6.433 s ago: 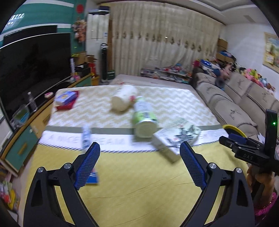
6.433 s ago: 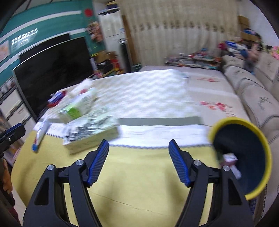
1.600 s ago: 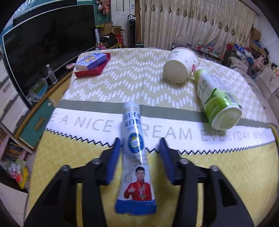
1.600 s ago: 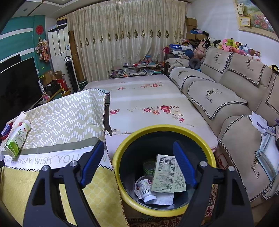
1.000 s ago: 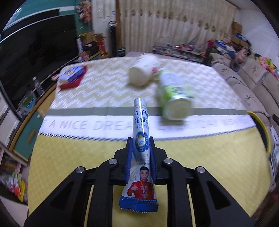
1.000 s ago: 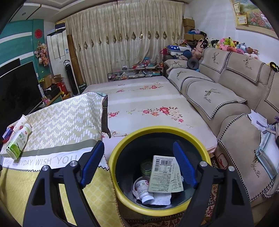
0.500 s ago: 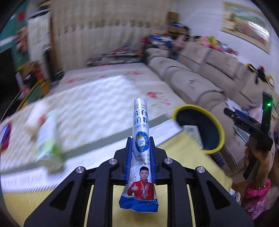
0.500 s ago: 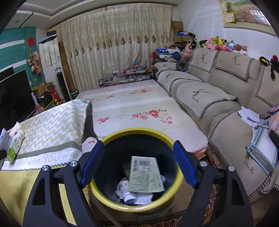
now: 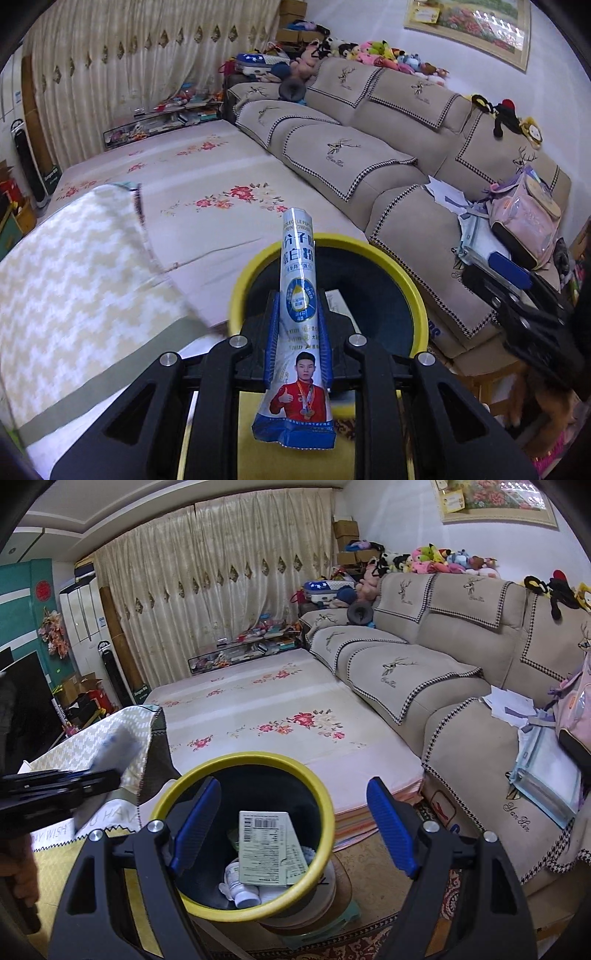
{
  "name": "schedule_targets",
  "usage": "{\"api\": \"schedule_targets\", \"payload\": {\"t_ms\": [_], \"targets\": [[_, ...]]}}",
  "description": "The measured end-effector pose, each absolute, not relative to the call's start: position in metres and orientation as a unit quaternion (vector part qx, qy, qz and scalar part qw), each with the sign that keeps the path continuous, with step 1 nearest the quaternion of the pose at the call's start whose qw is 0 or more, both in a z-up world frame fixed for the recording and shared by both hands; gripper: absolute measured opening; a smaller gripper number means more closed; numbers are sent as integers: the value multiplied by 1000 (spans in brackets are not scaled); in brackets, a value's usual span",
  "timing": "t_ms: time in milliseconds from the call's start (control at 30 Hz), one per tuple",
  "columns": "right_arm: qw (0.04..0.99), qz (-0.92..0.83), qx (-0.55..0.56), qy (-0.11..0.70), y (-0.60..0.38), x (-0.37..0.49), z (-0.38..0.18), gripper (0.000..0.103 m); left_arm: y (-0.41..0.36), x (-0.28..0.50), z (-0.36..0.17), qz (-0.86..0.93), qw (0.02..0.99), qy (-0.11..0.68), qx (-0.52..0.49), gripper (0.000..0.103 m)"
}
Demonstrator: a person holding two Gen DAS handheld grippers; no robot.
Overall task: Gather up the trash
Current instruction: 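Carry the tube over the bin with the left tool, then open the left tool to drop the tube into the bin, then grasp the lying green-and-white bottle with the right tool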
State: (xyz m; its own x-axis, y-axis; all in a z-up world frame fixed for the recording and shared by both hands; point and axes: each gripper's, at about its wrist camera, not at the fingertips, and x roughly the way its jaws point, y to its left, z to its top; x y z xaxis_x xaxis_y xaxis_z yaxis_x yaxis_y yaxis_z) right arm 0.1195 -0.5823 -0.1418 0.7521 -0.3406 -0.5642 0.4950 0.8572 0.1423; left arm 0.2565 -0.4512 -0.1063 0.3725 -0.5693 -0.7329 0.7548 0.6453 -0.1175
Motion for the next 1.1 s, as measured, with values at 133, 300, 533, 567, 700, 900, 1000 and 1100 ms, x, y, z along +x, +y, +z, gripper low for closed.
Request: {"api": "schedule_targets", "payload": {"t_ms": [133, 300, 533, 567, 700, 900, 1000, 1100], "targets": [[923, -231, 146, 272, -586, 117, -144, 77, -481, 264, -122, -406, 813, 398, 125, 21], [921, -235, 149, 272, -587, 116, -145, 77, -497, 270, -132, -398, 818, 395, 126, 59], [925, -220, 143, 274, -576, 121, -142, 78, -461, 259, -107, -392, 841, 358, 105, 68], [926, -216, 141, 276, -572, 124, -142, 78, -444, 255, -98, -385, 852, 342, 100, 72], [929, -194, 135, 283, -552, 136, -144, 78, -382, 245, -73, -354, 879, 308, 81, 75], [936, -150, 125, 294, -508, 162, -147, 78, -258, 239, -51, -261, 924, 276, 50, 80], [939, -114, 123, 300, -476, 177, -151, 80, -192, 240, -47, -194, 943, 268, 35, 82], [943, -61, 107, 311, -428, 194, -155, 80, -127, 244, -48, -123, 955, 268, 25, 82]]}}
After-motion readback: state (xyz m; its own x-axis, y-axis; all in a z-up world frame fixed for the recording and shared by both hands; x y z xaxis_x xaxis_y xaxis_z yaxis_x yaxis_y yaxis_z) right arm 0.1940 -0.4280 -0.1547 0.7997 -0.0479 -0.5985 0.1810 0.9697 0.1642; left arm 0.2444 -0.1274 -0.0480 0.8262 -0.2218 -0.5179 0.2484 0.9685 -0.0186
